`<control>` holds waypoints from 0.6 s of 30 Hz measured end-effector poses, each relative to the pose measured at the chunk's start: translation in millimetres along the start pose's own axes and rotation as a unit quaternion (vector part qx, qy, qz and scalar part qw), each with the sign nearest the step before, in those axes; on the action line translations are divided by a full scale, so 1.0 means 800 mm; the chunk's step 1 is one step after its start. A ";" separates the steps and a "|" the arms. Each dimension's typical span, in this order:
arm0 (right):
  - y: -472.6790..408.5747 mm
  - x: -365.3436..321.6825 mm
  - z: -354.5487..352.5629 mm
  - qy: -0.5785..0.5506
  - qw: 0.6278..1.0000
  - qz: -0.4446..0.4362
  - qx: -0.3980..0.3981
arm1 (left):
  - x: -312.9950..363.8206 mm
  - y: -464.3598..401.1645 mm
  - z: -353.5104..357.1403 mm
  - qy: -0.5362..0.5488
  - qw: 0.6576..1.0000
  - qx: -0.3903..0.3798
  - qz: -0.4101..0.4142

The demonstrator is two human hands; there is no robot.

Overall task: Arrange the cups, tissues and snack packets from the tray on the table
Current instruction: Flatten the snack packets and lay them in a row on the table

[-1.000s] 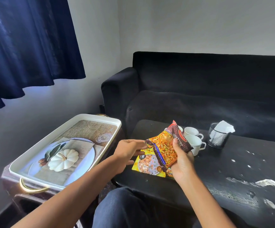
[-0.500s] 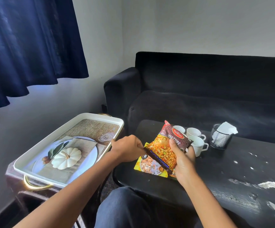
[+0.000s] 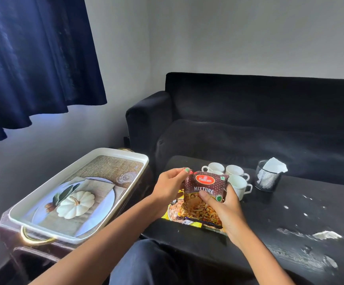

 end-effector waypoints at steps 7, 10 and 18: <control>0.002 0.005 -0.055 0.015 0.999 -0.008 -0.032 | -0.010 -0.008 0.036 0.058 0.994 0.080 0.040; 0.003 0.010 -0.085 0.012 0.999 0.010 -0.032 | -0.018 -0.011 0.070 0.062 0.989 0.104 0.079; 0.004 0.060 -0.172 -0.013 0.994 0.108 0.015 | -0.058 -0.039 0.169 0.036 0.997 0.036 0.058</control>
Point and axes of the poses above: each hand's wrist, its own y-axis away from the middle knuckle, its own z-axis out of the palm, x = y × z, the point moved 3 cm from there along -y, towards the middle knuckle, and after that the axes turned 5 degrees about y, right-handed, at the moved point
